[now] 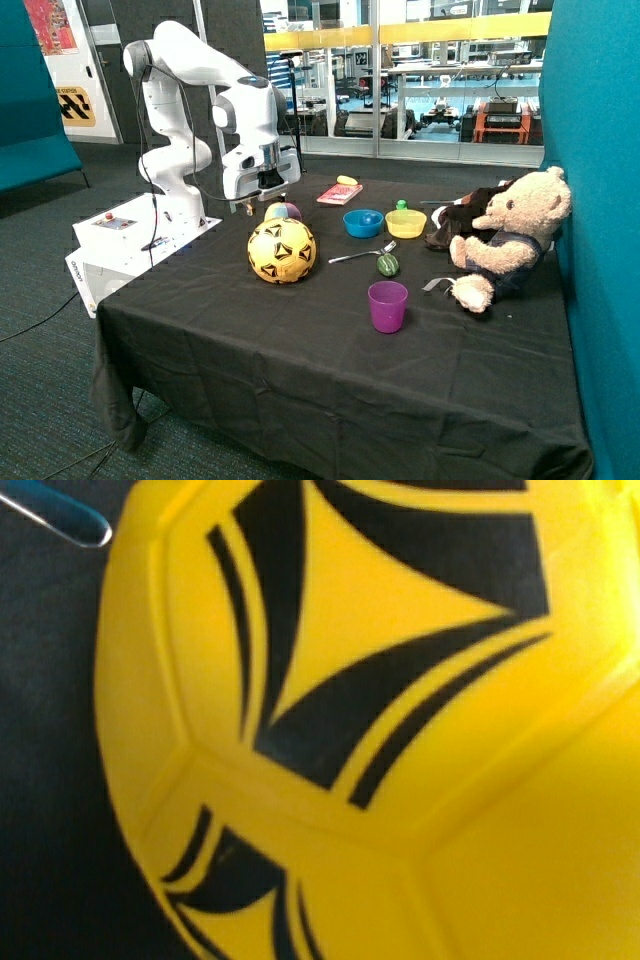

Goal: Sort the balls from left to right in order of size

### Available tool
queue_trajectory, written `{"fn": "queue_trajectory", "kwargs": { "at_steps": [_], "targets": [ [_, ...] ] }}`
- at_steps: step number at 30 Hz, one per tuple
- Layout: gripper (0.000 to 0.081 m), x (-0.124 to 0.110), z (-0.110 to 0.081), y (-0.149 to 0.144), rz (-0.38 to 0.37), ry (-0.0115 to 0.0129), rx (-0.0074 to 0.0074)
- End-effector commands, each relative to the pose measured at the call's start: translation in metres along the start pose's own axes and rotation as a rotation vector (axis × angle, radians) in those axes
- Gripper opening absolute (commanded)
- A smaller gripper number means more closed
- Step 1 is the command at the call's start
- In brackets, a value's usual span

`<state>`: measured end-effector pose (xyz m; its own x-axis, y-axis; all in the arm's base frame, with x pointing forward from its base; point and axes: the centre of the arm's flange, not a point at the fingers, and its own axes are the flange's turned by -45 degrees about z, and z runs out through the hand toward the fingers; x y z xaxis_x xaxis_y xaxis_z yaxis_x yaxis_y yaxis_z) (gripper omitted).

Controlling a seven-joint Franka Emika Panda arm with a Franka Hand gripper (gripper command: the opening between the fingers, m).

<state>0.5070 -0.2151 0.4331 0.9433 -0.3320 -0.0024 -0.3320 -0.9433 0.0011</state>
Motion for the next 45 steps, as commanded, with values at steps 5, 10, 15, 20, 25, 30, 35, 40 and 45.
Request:
{"fn": "queue_trajectory", "kwargs": {
  "at_steps": [5, 10, 15, 20, 25, 30, 35, 40, 45],
  "targets": [
    [0.0808, 0.004, 0.011, 0.007, -0.01, 0.0024, 0.0011],
    [0.0808, 0.007, 0.016, 0.006, -0.022, 0.0024, 0.001],
    [0.0808, 0.008, 0.02, 0.004, -0.033, 0.0024, 0.001],
    [0.0808, 0.009, 0.023, 0.001, -0.043, 0.0024, 0.001],
    [0.0808, 0.013, 0.025, -0.003, -0.053, 0.0024, 0.001],
    [0.0808, 0.016, 0.026, -0.004, -0.062, 0.0024, 0.001],
    [0.0808, 0.018, 0.027, -0.004, -0.073, 0.0024, 0.001],
    [0.0808, 0.019, 0.03, -0.003, -0.067, 0.0024, 0.001],
    [0.0808, 0.018, 0.033, -0.004, -0.072, 0.0024, 0.001]
  ]
}}
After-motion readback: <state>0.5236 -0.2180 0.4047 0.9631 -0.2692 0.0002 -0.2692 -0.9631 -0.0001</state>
